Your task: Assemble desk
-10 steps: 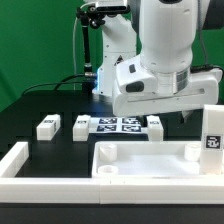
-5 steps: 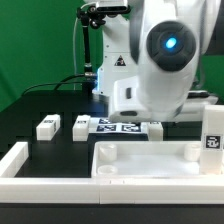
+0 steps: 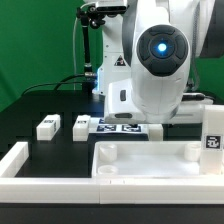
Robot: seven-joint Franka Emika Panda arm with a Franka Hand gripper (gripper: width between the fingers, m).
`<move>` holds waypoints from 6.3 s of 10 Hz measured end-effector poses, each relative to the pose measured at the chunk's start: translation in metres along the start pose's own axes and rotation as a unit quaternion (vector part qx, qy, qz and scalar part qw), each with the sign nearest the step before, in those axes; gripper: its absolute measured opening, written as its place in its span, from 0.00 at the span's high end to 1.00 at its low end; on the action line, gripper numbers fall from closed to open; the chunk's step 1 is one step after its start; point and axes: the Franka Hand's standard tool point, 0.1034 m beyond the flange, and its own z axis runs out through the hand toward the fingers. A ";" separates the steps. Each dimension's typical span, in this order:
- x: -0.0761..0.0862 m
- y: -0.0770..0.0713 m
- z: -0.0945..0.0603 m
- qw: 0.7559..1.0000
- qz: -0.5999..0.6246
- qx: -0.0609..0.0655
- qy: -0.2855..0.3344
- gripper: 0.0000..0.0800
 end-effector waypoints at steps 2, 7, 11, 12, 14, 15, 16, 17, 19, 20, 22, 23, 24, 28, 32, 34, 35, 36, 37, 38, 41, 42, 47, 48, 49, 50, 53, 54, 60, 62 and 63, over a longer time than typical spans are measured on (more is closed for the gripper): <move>0.002 -0.007 0.012 1.000 0.001 0.012 -0.012 0.19; 0.005 -0.009 0.023 1.000 0.004 0.011 -0.020 0.34; 0.005 -0.008 0.023 1.000 0.004 0.011 -0.020 0.64; 0.005 -0.008 0.023 1.000 0.004 0.011 -0.020 0.64; 0.005 -0.008 0.023 1.000 0.005 0.011 -0.020 0.64; 0.005 -0.008 0.023 1.000 0.005 0.011 -0.020 0.64; 0.005 -0.008 0.023 1.000 0.005 0.011 -0.020 0.64; 0.005 -0.008 0.022 1.000 0.005 0.011 -0.020 0.64; -0.013 -0.002 -0.002 0.999 0.002 0.020 -0.035 0.64; -0.025 0.006 -0.028 0.999 -0.001 0.030 -0.031 0.64; -0.050 0.029 -0.076 0.998 0.015 0.062 -0.005 0.64; -0.051 0.043 -0.089 0.997 0.021 0.075 0.010 0.64; -0.045 0.053 -0.097 0.996 0.024 0.077 0.040 0.64; -0.028 0.051 -0.105 0.979 0.028 0.061 0.192 0.64; -0.030 0.073 -0.187 0.934 0.073 0.114 0.330 0.64; -0.023 0.076 -0.196 0.903 0.083 0.105 0.407 0.64; -0.023 0.076 -0.194 0.892 0.085 0.100 0.432 0.64; -0.020 0.077 -0.198 0.878 0.088 0.094 0.461 0.64; -0.018 0.075 -0.198 0.862 0.089 0.080 0.492 0.64; -0.016 0.068 -0.197 0.850 0.076 0.055 0.519 0.64; -0.013 0.079 -0.224 0.784 0.071 0.025 0.617 0.64; -0.014 0.076 -0.228 0.761 0.071 0.017 0.644 0.64; 0.003 0.080 -0.223 0.737 0.073 -0.001 0.672 0.64; 0.010 0.082 -0.230 0.735 0.074 -0.004 0.674 0.64; 0.015 0.088 -0.234 0.734 0.076 -0.006 0.675 0.64; 0.019 0.093 -0.239 0.734 0.078 -0.007 0.675 0.64; 0.030 0.092 -0.240 0.737 0.078 -0.009 0.672 0.64; 0.033 0.089 -0.240 0.737 0.076 -0.010 0.671 0.64; 0.047 0.073 -0.221 0.748 0.062 -0.018 0.660 0.64; 0.048 0.070 -0.220 0.747 0.060 -0.019 0.661 0.64; 0.049 0.070 -0.219 0.748 0.060 -0.020 0.661 0.64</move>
Offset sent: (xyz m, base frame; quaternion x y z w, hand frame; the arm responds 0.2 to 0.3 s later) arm -0.0083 0.0095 -0.0220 0.0098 -0.0066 0.0003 0.9999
